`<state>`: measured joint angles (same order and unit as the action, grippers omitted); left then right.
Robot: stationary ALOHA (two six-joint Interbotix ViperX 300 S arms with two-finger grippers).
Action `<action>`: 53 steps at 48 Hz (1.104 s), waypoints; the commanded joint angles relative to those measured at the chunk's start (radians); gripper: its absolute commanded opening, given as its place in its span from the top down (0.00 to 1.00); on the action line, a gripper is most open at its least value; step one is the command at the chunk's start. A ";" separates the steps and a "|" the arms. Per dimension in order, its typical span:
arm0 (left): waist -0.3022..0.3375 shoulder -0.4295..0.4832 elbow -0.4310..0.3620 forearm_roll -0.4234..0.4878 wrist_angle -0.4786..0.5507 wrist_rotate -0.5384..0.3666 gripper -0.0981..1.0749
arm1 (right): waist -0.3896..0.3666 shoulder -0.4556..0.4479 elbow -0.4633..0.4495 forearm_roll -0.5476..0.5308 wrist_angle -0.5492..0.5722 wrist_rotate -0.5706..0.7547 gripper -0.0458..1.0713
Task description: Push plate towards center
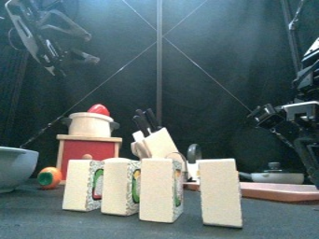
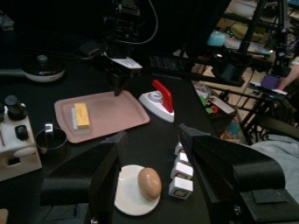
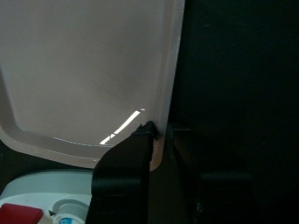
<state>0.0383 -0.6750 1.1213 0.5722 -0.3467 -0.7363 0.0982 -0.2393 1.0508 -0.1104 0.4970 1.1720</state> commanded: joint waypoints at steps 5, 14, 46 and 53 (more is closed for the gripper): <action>-0.003 0.000 -0.012 -0.002 -0.003 -0.002 0.17 | 0.040 0.067 -0.092 -0.005 0.000 -0.005 0.44; -0.003 0.000 -0.011 -0.008 -0.003 0.002 0.17 | 0.044 0.127 -0.150 -0.021 0.002 -0.008 0.44; -0.005 -0.002 -0.008 -0.008 -0.005 0.003 0.17 | 0.037 0.078 -0.179 -0.107 0.051 -0.005 0.20; -0.005 0.000 -0.008 -0.008 -0.003 0.003 0.17 | 0.038 0.051 -0.179 -0.110 0.051 -0.005 0.15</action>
<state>0.0353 -0.6765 1.1275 0.5645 -0.3467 -0.7348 0.1350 -0.1488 0.8897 -0.2163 0.5492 1.1689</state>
